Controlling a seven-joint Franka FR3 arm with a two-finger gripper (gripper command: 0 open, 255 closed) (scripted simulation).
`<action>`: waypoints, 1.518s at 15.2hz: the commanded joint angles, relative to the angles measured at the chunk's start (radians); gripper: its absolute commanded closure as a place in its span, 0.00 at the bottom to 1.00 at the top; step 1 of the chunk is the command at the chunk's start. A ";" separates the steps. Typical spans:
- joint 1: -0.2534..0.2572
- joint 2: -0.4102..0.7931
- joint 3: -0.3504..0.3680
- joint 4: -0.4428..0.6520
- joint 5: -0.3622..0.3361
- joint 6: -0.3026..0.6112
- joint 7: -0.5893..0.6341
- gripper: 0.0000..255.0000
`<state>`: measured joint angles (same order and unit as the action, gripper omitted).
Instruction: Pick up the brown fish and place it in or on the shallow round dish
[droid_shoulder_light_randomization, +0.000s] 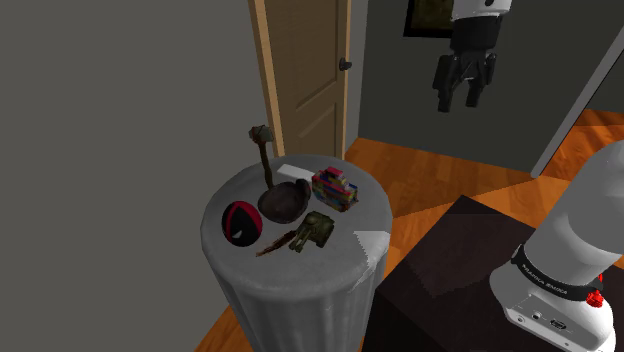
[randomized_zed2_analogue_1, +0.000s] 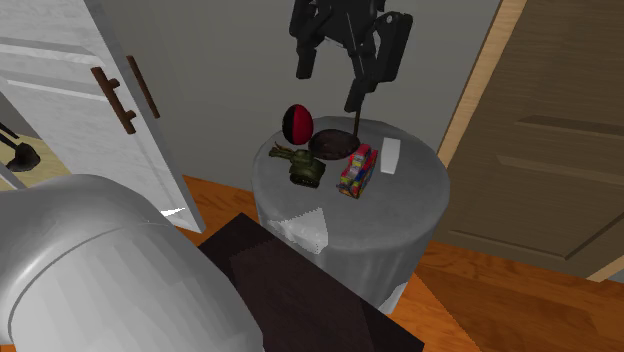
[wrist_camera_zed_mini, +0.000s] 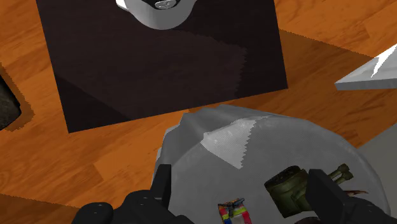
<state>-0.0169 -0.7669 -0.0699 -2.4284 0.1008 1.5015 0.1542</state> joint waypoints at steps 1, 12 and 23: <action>0.000 0.000 0.000 0.000 0.000 0.000 0.000 0.00; 0.020 0.039 0.294 -0.179 0.218 0.298 0.448 0.00; -0.022 0.377 0.609 -0.126 0.305 0.672 0.901 0.00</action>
<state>-0.0310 -0.4264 0.5101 -2.5661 0.4077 2.1392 1.0046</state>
